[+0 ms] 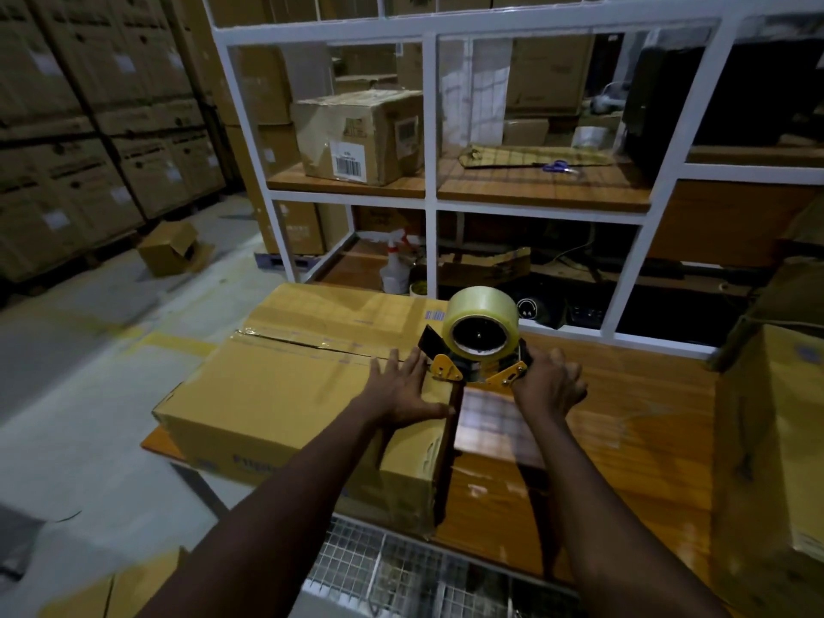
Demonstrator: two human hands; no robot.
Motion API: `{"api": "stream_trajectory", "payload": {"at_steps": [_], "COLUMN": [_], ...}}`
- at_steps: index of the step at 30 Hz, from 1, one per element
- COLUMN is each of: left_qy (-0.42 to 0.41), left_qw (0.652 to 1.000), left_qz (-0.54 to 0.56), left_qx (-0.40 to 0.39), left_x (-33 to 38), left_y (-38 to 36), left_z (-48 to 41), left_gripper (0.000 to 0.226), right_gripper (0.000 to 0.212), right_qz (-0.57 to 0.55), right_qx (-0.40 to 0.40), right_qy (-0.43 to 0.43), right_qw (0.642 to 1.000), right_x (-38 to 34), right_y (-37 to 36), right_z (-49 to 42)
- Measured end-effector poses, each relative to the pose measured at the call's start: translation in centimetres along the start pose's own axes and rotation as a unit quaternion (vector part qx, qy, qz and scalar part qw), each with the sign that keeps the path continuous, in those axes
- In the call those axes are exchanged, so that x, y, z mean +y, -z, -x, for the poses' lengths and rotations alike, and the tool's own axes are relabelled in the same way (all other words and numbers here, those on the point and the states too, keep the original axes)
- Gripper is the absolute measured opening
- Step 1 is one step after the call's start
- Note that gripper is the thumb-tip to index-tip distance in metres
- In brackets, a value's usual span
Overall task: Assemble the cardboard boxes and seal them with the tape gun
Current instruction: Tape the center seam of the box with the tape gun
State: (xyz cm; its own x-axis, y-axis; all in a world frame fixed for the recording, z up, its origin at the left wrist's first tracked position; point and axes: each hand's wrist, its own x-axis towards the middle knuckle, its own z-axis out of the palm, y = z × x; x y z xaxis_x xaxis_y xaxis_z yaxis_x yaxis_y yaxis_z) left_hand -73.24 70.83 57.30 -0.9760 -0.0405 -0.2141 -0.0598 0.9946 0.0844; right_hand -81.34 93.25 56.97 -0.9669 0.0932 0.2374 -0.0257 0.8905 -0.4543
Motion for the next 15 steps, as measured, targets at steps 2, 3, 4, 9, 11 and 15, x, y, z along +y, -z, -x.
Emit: {"api": "stream_trajectory", "payload": {"at_steps": [2,3,4,9,11,15], "left_qy": [0.016,0.025,0.03,0.028,0.029,0.03], "left_qw": [1.0,1.0,0.999,0.999,0.999,0.999], "left_qz": [0.002,0.003,0.006,0.017,0.01,-0.006], "left_qx": [0.006,0.008,0.009,0.039,0.036,0.039], "left_x": [0.9,1.1,1.2,0.8,0.4,-0.1], "left_y": [-0.4,-0.5,-0.6,-1.1,-1.2,-1.3], "left_z": [-0.3,-0.4,-0.5,-0.5,-0.5,-0.6], "left_gripper": [0.123,0.124,0.124,0.12,0.115,0.109], "right_gripper": [0.023,0.023,0.021,0.01,0.011,0.021], "right_qz": [-0.008,-0.02,-0.025,-0.009,0.003,-0.006], "right_qx": [-0.014,-0.024,-0.028,0.011,0.021,0.016], "right_qy": [-0.011,-0.028,-0.041,0.0,0.005,-0.015], "right_qw": [1.0,0.999,0.998,1.0,1.0,1.0], "right_x": [0.1,0.1,0.1,0.1,0.6,2.7], "right_y": [-0.6,-0.8,-1.0,-0.5,-0.3,-0.1], "right_z": [-0.3,-0.4,-0.4,0.0,0.1,0.7]}}
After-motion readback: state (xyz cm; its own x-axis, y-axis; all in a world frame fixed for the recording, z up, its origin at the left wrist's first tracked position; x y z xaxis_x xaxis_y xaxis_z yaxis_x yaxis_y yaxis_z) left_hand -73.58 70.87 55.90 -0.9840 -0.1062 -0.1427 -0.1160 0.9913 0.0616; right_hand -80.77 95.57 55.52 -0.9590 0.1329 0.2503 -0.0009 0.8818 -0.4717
